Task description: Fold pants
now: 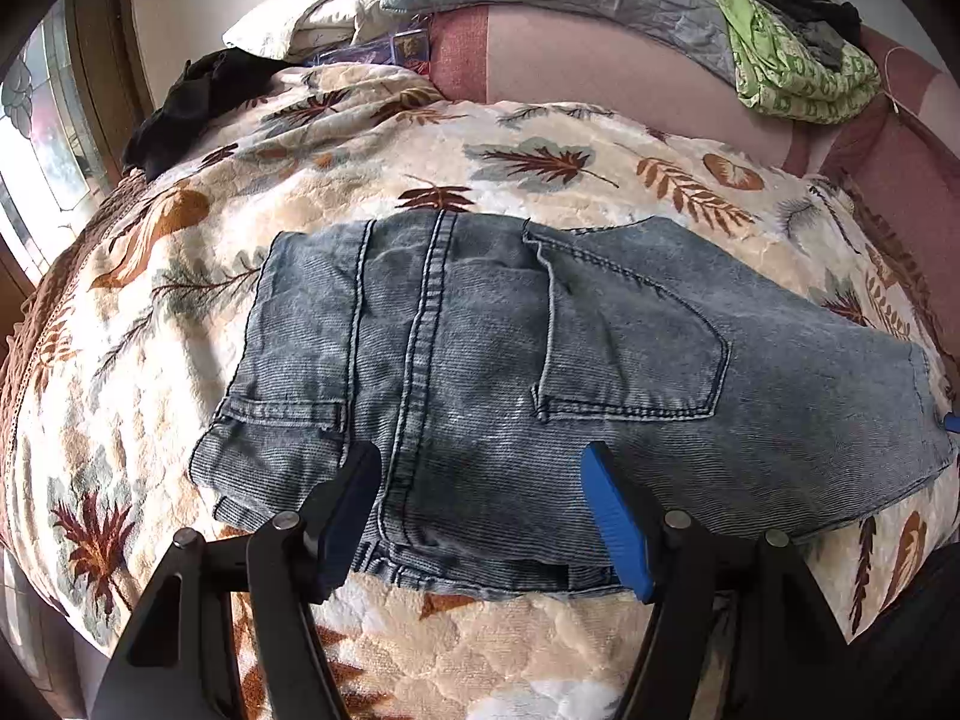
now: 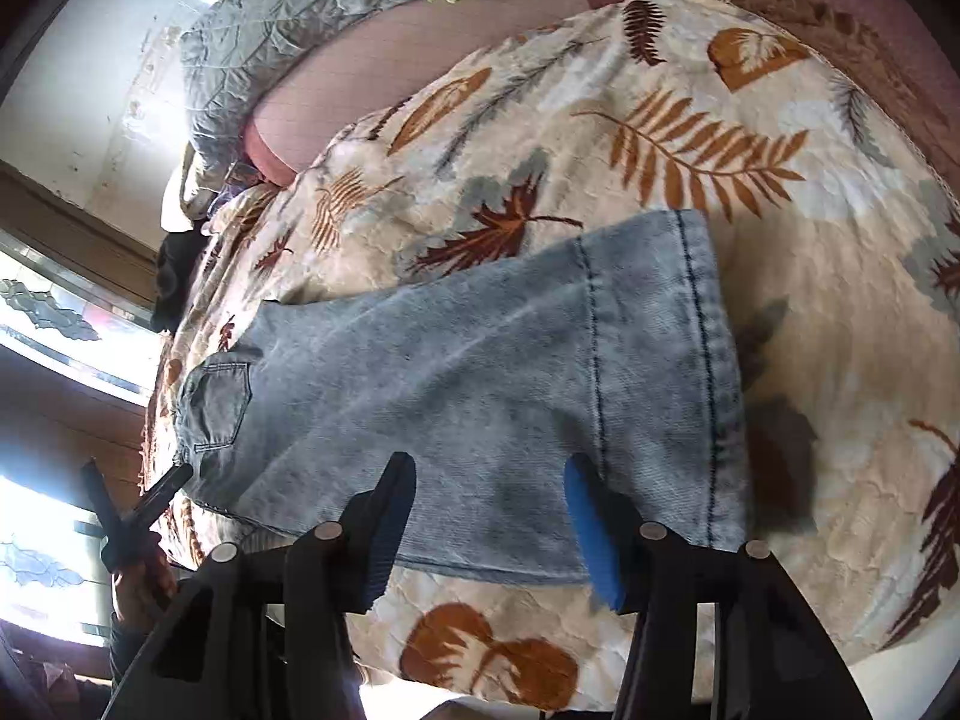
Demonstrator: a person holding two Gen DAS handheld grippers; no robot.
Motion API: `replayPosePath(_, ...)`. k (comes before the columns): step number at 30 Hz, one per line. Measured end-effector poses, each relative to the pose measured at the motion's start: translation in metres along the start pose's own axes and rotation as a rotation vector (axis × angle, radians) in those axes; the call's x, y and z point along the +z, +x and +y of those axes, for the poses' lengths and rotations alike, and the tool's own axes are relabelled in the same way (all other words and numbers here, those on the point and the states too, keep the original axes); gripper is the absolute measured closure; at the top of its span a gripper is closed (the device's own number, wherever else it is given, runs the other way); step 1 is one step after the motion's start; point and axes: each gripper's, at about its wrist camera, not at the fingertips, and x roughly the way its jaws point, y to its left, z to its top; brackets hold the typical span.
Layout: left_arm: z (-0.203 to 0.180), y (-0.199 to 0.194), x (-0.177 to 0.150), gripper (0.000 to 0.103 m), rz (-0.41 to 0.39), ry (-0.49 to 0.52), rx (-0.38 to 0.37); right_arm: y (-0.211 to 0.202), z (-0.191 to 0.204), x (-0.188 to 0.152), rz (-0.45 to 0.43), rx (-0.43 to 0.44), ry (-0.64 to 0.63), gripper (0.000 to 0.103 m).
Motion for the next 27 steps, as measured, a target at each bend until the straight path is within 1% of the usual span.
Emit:
replayPosePath(2,-0.004,-0.002,0.002,0.033,-0.011,0.009,0.002,0.018,-0.007,-0.001,0.054,-0.006,0.023,0.037)
replayPosePath(3,-0.005,0.002,0.003,0.033,0.002,0.018,0.007,0.032,-0.015,-0.004,0.1,-0.037,0.046,0.037)
replayPosePath(4,-0.006,0.009,0.002,0.031,0.039,0.031,0.024,0.038,-0.023,-0.009,0.122,-0.032,0.067,0.038)
replayPosePath(5,-0.007,0.021,-0.001,0.03,0.1,0.049,0.054,0.037,-0.024,-0.01,0.104,-0.021,0.071,0.038)
replayPosePath(6,-0.006,0.027,-0.003,0.028,0.119,0.05,0.056,0.033,-0.022,-0.008,0.108,-0.022,0.076,0.038)
replayPosePath(7,-0.003,0.025,-0.004,0.027,0.098,0.029,0.048,0.029,-0.018,-0.005,0.105,-0.026,0.074,0.038)
replayPosePath(9,-0.002,0.019,0.0,0.028,0.094,0.004,0.047,0.02,-0.004,0.003,0.082,-0.023,0.034,0.038)
replayPosePath(10,-0.004,0.013,0.003,0.028,0.066,-0.003,0.052,0.016,0.006,0.009,0.07,-0.018,0.014,0.038)
replayPosePath(12,-0.009,-0.001,0.009,0.028,-0.011,-0.01,0.039,0.012,0.029,0.024,0.038,0.013,-0.03,0.038)
replayPosePath(15,-0.018,-0.012,0.021,0.027,-0.082,-0.01,0.019,0.02,0.075,0.048,0.012,0.067,-0.111,0.038)
replayPosePath(18,-0.021,-0.01,0.031,0.027,-0.148,-0.017,0.068,0.043,0.124,0.07,0.019,0.14,-0.191,0.038)
replayPosePath(20,-0.018,0.003,0.031,0.027,-0.14,-0.029,0.117,0.066,0.156,0.082,0.043,0.177,-0.23,0.038)
replayPosePath(22,-0.01,0.022,0.025,0.027,-0.09,-0.059,0.126,0.096,0.187,0.091,0.088,0.181,-0.282,0.038)
replayPosePath(24,-0.001,0.04,0.017,0.027,-0.037,-0.106,0.105,0.13,0.215,0.099,0.131,0.149,-0.342,0.038)
replayPosePath(25,0.001,0.044,0.014,0.027,-0.04,-0.12,0.097,0.146,0.228,0.102,0.152,0.127,-0.373,0.038)
replayPosePath(27,0.001,0.046,0.01,0.024,-0.061,-0.122,0.106,0.175,0.248,0.108,0.171,0.082,-0.43,0.039)
